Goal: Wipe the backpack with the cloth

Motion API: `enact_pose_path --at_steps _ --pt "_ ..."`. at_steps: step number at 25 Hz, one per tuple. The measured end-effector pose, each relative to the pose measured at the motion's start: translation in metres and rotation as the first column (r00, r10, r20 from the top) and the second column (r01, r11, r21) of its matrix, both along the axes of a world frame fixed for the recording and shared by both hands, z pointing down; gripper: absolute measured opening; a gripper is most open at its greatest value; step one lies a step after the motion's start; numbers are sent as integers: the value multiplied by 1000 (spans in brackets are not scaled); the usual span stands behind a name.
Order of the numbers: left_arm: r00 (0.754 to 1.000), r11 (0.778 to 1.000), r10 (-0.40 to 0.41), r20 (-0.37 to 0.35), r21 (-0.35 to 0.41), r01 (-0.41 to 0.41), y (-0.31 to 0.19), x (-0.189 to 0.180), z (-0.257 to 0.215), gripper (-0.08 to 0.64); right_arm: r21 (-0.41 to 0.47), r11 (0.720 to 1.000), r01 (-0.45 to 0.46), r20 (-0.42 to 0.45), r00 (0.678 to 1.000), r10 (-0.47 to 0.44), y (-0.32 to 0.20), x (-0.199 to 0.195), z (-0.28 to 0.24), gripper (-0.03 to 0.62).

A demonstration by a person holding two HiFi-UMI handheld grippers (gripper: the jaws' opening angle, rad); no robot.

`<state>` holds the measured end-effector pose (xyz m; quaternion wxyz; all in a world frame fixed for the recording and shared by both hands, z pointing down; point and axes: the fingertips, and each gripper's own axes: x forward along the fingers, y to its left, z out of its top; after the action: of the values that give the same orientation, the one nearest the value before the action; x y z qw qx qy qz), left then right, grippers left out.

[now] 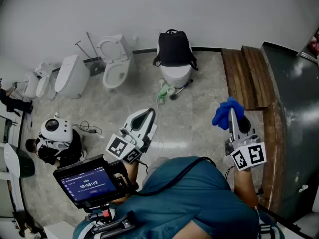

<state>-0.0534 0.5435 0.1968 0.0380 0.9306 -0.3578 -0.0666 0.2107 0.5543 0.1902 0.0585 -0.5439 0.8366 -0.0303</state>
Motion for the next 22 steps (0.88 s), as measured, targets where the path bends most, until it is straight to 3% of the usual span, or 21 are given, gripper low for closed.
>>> enact_pose_path --at_steps 3,12,18,22 --pt "1000 1000 2 -21 -10 -2 -6 3 -2 3 14 1000 2 -5 1000 -2 -8 4 -4 23" --pt "999 999 38 13 -17 -38 -19 24 -4 3 28 1000 8 -1 1000 -8 -28 10 -4 23" --pt "999 998 49 16 -46 -48 -131 41 36 3 14 1000 -4 -14 1000 4 -136 23 23 23" --pt "997 997 69 14 -17 -69 -195 45 39 3 12 1000 -5 -41 999 6 -197 18 25 23"
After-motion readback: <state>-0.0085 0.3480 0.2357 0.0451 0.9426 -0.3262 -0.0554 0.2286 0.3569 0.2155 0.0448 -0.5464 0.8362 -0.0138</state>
